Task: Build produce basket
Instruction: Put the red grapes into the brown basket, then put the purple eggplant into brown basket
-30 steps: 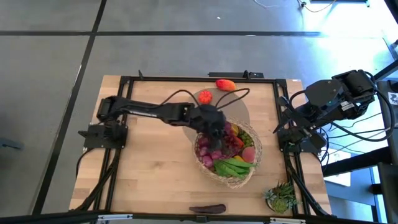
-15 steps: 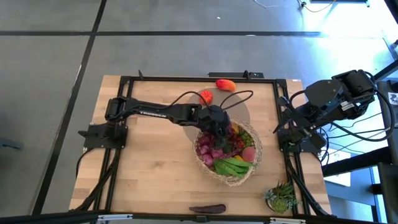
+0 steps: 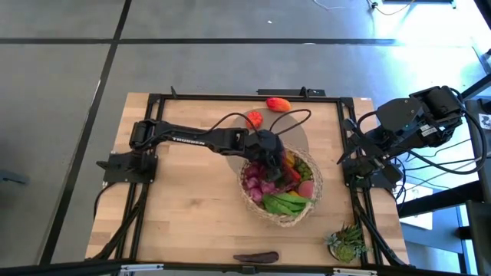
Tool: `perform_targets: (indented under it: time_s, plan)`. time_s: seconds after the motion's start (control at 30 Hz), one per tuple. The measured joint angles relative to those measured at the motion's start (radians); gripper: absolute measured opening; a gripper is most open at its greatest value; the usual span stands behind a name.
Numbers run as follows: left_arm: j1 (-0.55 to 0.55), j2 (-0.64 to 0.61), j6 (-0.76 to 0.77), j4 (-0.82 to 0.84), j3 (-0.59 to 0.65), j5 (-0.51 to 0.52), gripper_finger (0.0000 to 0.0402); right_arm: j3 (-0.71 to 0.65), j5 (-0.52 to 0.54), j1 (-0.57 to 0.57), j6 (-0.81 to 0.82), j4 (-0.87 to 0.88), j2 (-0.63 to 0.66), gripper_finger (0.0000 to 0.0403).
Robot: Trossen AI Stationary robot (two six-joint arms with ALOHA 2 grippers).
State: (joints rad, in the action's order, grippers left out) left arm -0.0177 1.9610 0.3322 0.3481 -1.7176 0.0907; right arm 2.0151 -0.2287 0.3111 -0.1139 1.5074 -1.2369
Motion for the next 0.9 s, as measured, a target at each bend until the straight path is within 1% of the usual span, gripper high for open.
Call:
perform_targets:
  time_s: [0.2, 0.3, 0.37, 0.47, 0.53, 0.67, 0.77, 0.8, 0.9]
  plan:
    - [0.003, -0.018, -0.001, 0.000, -0.005, -0.005, 0.0130, 0.000, 0.000, 0.000, 0.007, 0.000, 0.000, 0.0147]
    - [-0.007, -0.023, -0.013, 0.003, -0.028, -0.004, 0.0130, 0.000, 0.000, 0.000, 0.005, 0.000, 0.000, 0.0147]
    - [-0.017, -0.024, -0.055, 0.015, -0.057, -0.005, 0.0130, 0.000, 0.000, 0.000, 0.013, 0.000, 0.000, 0.0147]
    - [-0.038, -0.024, -0.154, 0.042, -0.116, -0.006, 0.0130, 0.000, -0.001, 0.000, 0.067, 0.000, 0.000, 0.0147]
    - [-0.053, -0.026, -0.183, 0.061, -0.160, -0.006, 0.0130, 0.000, -0.001, 0.000, 0.087, -0.001, 0.000, 0.0147]
    - [-0.080, -0.027, -0.186, 0.145, -0.244, 0.000, 0.0130, 0.000, -0.001, 0.000, 0.088, -0.017, -0.003, 0.0147]
    - [-0.104, -0.027, -0.186, 0.242, -0.312, 0.001, 0.0130, 0.000, -0.001, 0.000, 0.090, -0.016, -0.004, 0.0147]
    - [-0.114, -0.027, -0.185, 0.292, -0.333, -0.011, 0.0130, 0.000, -0.001, 0.000, 0.090, -0.016, -0.006, 0.0147]
    - [-0.151, -0.027, -0.178, 0.468, -0.380, -0.108, 0.0130, 0.000, -0.001, 0.000, 0.109, -0.018, -0.023, 0.0147]
